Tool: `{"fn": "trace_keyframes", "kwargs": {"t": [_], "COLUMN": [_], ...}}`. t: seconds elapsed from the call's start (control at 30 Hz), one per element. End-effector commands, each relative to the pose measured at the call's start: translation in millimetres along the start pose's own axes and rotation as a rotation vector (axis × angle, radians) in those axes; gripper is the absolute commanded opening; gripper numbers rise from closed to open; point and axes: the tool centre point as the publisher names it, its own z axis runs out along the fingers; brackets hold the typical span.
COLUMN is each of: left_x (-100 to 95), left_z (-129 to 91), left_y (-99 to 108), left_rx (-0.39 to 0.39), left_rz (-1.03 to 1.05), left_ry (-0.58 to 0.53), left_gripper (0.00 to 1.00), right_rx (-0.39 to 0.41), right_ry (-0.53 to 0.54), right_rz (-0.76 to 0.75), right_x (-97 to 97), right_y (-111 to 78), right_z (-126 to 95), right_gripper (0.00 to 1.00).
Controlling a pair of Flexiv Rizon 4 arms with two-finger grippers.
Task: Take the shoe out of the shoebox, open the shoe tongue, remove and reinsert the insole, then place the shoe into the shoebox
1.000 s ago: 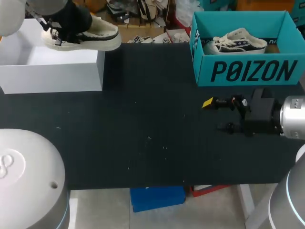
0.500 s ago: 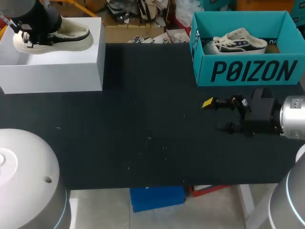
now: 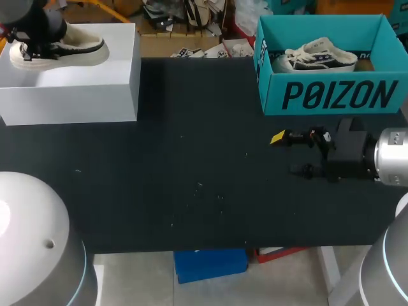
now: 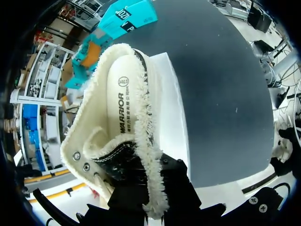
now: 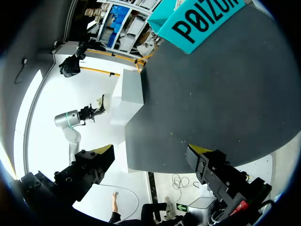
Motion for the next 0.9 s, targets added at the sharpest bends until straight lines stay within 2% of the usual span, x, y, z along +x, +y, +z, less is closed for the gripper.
{"fn": "trace_keyframes", "kwargs": {"t": [0.03, 0.17, 0.57, 0.9], "left_x": [-18.4, -20.5, -6.3, 17.0], "left_z": [13.0, 21.6, 55.7, 83.8], "left_y": [5.2, 7.0, 9.9, 7.4], "left_rx": [0.003, 0.003, -0.004, -0.003], "left_rz": [0.003, 0.007, 0.017, 0.013], "left_ry": [0.017, 0.024, 0.083, 0.136], "left_gripper": [0.00, 0.00, 0.00, 0.00], "right_rx": [0.000, 0.000, 0.000, 0.000], "right_ry": [0.000, 0.000, 0.000, 0.000], "right_rz": [0.001, 0.001, 0.001, 0.001], "right_x": [0.3, 0.3, 0.3, 0.3], "right_y": [-0.1, -0.1, -0.1, -0.1], "right_z": [0.3, 0.3, 0.3, 0.3], "right_gripper": [1.00, 1.00, 1.00, 1.00]}}
